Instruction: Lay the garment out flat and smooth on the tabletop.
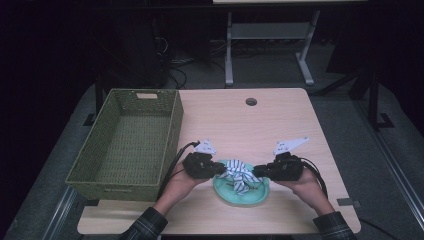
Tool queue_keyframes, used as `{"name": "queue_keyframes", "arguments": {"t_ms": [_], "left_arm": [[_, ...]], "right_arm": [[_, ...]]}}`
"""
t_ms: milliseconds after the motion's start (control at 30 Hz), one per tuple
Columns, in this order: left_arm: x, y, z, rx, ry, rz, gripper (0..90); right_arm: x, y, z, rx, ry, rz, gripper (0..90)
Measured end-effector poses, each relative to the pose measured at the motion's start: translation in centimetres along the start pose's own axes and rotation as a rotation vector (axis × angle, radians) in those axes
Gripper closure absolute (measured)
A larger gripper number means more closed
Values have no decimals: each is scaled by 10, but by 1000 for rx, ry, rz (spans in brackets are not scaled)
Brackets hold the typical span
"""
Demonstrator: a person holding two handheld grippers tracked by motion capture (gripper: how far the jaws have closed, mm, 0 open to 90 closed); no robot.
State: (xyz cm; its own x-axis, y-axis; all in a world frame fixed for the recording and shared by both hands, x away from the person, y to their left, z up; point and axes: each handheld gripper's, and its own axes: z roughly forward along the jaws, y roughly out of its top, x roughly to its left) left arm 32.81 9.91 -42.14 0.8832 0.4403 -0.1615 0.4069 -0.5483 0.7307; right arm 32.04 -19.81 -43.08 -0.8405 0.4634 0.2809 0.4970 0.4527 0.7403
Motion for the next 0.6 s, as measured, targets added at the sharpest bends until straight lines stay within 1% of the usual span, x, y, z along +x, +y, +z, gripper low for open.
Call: {"name": "queue_keyframes", "arguments": {"t_ms": [67,100,133,167,200,267,367,467,533,600], "left_arm": [[-1,1,-1,1,-7,11,860],[-1,1,-1,2,-9,13,867],[-2,1,-2,1,-10,12,871],[-3,1,-3,-4,-14,11,873],[-4,1,-5,-13,-16,7,875],[-7,3,-10,-30,-15,24,877],[-15,4,-17,-57,-18,40,878],[-24,3,-21,-61,-22,63,877],[-31,0,-21,-53,-29,74,877],[-38,-5,-19,-41,-48,76,876]], "right_arm": [[1,-2,0,1,2,-4,860],[1,-2,-1,-3,1,-8,868],[2,-3,-2,-7,-1,-14,872],[3,-2,-3,-9,0,-6,875],[4,-2,-4,-12,-6,-16,875],[6,-2,-7,-26,-10,-30,876],[13,-2,-13,-44,-20,-53,875],[20,-3,-18,-56,-34,-75,875],[25,-4,-21,-61,-37,-83,875],[31,-8,-23,-44,-50,-102,874]]}}
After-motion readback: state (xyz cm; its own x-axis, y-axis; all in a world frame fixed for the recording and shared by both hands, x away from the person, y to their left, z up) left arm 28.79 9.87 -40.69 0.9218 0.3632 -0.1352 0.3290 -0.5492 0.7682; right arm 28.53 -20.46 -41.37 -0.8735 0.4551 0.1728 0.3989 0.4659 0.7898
